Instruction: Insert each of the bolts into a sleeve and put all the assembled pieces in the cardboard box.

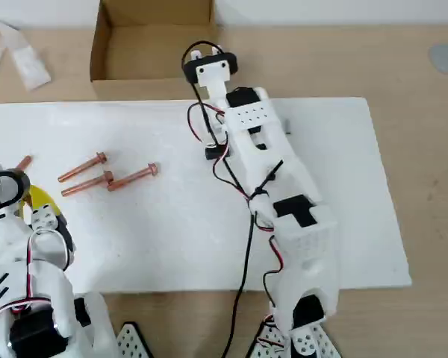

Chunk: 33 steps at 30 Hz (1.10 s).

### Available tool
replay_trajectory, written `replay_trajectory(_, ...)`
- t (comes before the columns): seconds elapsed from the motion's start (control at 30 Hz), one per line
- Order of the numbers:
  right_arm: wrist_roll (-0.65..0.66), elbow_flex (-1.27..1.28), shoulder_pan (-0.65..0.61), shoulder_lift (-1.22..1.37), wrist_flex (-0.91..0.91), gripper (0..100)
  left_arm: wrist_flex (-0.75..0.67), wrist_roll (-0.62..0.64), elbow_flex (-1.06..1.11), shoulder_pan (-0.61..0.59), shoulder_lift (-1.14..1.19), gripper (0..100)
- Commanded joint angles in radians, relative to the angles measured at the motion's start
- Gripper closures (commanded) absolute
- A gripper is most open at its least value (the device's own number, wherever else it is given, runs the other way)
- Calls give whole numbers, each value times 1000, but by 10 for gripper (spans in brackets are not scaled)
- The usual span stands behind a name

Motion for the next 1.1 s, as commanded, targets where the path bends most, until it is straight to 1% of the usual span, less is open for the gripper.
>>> replay_trajectory(0.0, -3, -58, 33, 8, -2, 805, -18, 3, -5, 5, -5, 995)
replay_trajectory(0.2, -3, -154, 31, 73, 6, 805, -17, 3, -5, 5, -5, 995)
replay_trajectory(0.3, 18, -211, 31, 120, 11, 806, -17, 3, -5, 3, -5, 995)
replay_trajectory(0.6, 20, -369, 30, 255, 155, 806, -17, 3, -5, 2, -5, 995)
replay_trajectory(0.87, 23, -467, 30, 266, 287, 806, -17, 3, -6, 2, -5, 995)
replay_trajectory(1.07, 35, -473, 30, 268, 315, 806, -15, 3, -9, 2, -5, 995)
